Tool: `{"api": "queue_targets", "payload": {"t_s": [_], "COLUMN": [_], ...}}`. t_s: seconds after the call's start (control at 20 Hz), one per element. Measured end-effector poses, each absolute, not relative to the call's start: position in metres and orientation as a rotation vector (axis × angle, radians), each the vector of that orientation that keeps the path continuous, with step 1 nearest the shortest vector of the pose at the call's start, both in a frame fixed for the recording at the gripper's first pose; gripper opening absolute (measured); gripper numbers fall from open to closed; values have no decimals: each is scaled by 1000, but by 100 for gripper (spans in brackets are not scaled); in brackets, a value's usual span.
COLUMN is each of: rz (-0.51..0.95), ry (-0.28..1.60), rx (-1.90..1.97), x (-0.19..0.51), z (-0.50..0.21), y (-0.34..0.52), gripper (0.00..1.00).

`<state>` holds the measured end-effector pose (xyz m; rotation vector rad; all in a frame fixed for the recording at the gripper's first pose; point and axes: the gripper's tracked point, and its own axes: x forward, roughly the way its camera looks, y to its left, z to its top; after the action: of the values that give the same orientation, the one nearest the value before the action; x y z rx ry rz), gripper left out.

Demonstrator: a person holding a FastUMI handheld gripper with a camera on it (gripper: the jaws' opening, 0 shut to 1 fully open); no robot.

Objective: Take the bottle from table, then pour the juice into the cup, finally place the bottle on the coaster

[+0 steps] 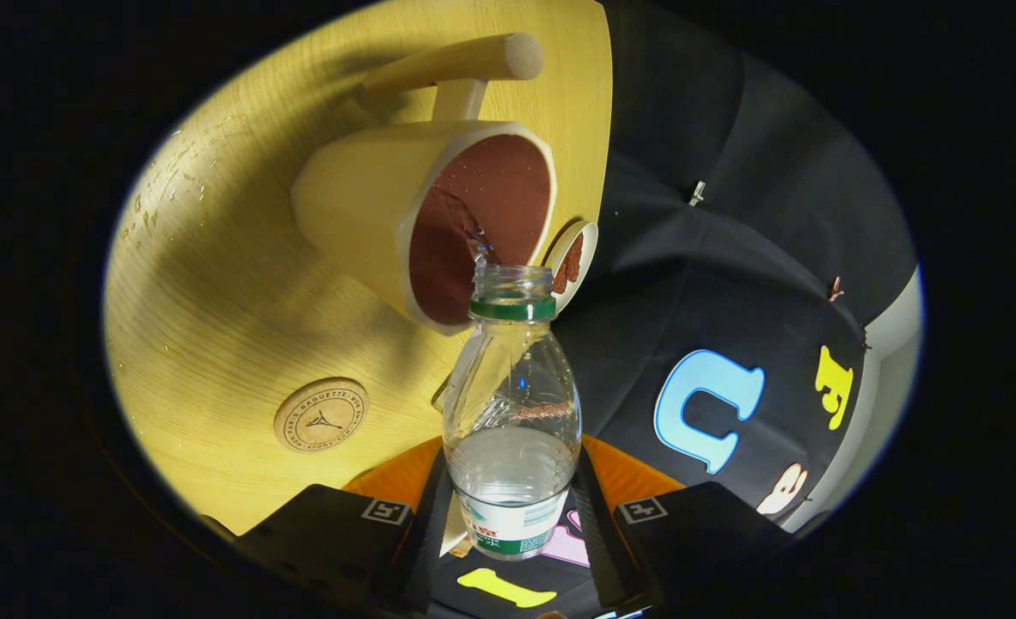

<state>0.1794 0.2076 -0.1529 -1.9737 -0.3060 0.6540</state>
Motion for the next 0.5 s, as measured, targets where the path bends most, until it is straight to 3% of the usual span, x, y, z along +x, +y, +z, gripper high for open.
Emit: {"api": "queue_targets", "payload": {"t_s": [0.5], "rz": [671], "ry": [-396], "rx": [-2074], "x": [178], "z": [-138], "y": [220], "gripper": [72]}}
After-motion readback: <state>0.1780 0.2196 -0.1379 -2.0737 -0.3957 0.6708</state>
